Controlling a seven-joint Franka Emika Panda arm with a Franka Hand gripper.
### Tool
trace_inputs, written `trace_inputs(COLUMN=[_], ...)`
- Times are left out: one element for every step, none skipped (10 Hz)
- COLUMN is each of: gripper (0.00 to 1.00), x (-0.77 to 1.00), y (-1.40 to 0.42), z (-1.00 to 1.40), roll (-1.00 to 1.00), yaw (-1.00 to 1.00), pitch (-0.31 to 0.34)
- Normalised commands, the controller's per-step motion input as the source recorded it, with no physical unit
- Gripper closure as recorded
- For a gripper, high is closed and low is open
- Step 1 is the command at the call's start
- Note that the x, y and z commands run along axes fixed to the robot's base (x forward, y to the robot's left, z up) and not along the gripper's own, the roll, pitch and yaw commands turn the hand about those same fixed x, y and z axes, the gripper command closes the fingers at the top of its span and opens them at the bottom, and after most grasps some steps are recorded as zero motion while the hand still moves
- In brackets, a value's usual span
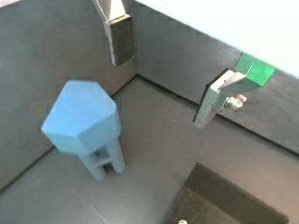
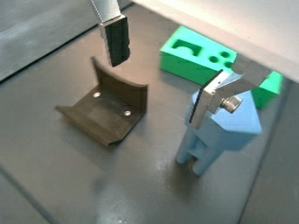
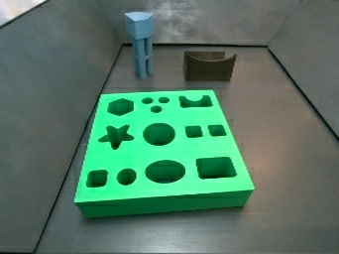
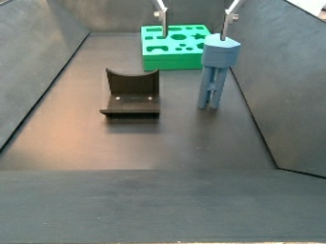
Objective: Pick up the 3 prong object. Move up. Move to above the board. Insert the 3 prong object.
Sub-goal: Pick up the 3 prong object.
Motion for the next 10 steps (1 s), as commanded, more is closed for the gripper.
trace_inputs(gripper=[0.00, 0.00, 0.00, 0.00, 0.00, 0.00, 0.00, 0.00, 0.00, 0.00], x=[-0.17, -0.20, -0.17, -0.15, -0.11, -0.11, -0.02, 0.00, 0.00, -0.03], y=[0.00, 0.00, 0.00, 0.00, -0.04, -0.06, -0.20, -0.35, -0.37, -0.20], z=[0.06, 0.03, 0.05, 0.01, 0.01, 0.00, 0.00, 0.00, 0.00, 0.00], roll=[0.03, 0.05, 0.04, 0.02, 0.01, 0.03, 0.00, -0.03, -0.02, 0.00], yaw=[-0.91, -0.90, -0.89, -0.88, -0.87, -0.82, -0.79, -0.79, -0.74, -0.60], pitch=[-0.023, -0.036, -0.030, -0.029, -0.027, -0.043, -0.051, -0.066, -0.083, -0.087])
